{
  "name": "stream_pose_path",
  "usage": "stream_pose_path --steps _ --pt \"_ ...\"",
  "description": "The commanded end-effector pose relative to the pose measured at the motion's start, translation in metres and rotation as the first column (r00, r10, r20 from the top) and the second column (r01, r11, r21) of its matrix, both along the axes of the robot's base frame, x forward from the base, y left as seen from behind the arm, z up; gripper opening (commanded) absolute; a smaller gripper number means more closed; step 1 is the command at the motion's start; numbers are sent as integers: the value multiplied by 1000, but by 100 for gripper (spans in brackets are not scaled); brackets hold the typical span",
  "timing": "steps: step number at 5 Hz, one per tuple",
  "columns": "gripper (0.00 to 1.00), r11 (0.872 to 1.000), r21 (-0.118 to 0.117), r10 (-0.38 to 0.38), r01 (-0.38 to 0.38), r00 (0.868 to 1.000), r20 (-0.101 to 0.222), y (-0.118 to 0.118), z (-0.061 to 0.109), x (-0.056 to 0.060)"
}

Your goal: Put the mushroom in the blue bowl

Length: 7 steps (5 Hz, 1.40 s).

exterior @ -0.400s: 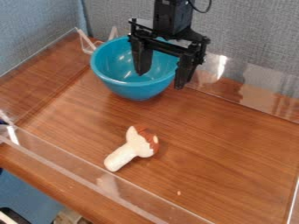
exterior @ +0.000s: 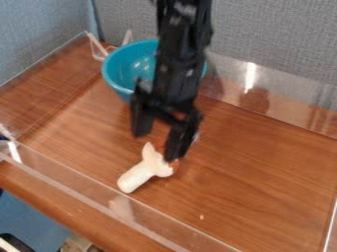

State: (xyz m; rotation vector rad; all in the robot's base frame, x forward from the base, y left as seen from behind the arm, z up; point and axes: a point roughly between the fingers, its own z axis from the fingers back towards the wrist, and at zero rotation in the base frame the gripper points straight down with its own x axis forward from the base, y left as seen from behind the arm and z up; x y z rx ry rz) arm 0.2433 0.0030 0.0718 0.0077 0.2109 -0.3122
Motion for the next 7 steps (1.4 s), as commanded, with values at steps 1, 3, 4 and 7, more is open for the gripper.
stream_pose_path --steps 1,3,4,7 --pt "100 987 -5 -158 159 987 38 -1 -16 -6" --pt "100 986 -6 -165 165 986 15 2 -31 -8" --pt "0 986 -4 -164 164 986 15 5 -34 -9" --pt "0 991 -19 -132 133 990 45 8 -16 -11"
